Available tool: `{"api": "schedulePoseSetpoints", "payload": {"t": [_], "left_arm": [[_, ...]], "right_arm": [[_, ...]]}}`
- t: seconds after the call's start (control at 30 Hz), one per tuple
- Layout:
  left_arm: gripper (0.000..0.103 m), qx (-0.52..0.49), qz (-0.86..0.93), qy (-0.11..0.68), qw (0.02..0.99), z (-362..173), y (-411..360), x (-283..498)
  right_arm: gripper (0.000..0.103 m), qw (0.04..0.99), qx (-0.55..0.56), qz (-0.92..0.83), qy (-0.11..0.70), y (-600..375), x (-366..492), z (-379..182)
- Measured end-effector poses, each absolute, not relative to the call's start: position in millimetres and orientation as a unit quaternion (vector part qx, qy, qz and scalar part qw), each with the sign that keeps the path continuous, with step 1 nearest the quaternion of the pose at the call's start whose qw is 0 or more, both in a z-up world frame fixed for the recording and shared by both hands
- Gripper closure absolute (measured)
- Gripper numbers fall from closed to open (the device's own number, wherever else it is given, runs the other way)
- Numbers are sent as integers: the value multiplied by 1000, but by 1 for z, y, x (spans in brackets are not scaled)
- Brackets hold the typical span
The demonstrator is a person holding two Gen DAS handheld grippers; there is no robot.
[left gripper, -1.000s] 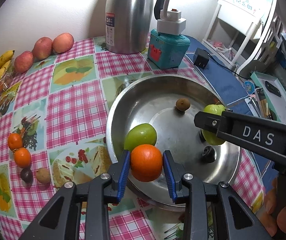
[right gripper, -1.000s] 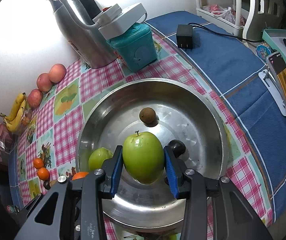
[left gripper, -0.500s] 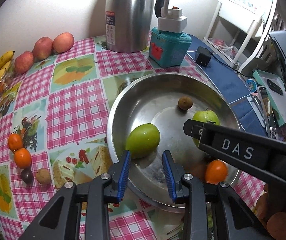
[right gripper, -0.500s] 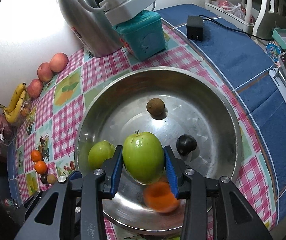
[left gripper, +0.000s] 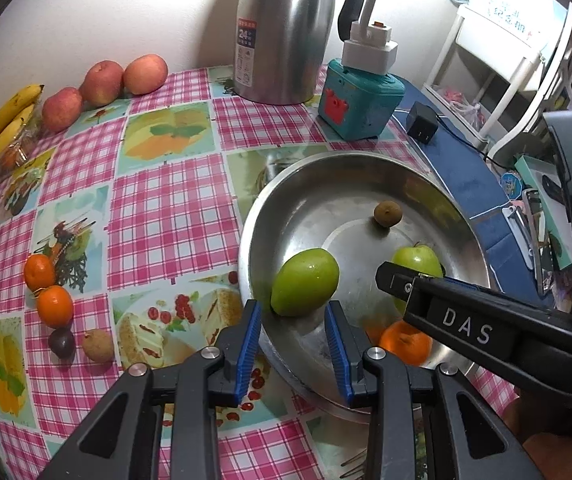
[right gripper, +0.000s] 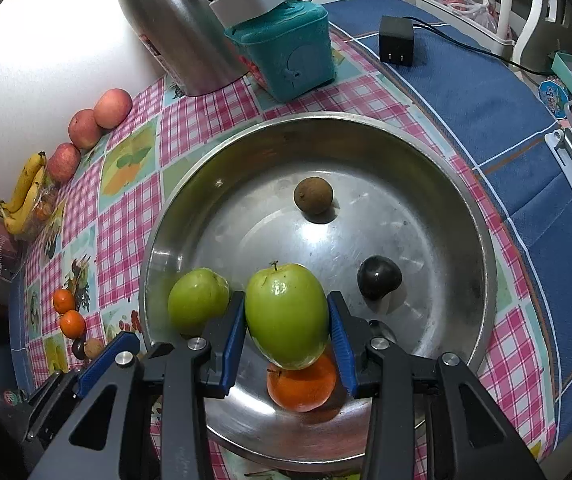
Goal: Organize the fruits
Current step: 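Open the left tool dropping the tangerine while the right tool releases the apple into the basin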
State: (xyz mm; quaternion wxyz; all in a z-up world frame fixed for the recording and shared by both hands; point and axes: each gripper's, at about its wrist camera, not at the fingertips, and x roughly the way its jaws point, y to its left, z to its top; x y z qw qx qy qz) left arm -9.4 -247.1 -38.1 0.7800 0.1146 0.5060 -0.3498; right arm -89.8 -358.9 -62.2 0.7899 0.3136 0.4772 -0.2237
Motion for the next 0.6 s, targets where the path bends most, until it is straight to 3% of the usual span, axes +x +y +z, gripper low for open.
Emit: {"api": "schedulePoseSetpoints", "payload": {"t": [0.6], "left_arm": [[68, 74, -304, 525, 792, -27, -224, 13]], "right_arm": [[57, 804, 292, -227, 465, -355, -89, -46]]}}
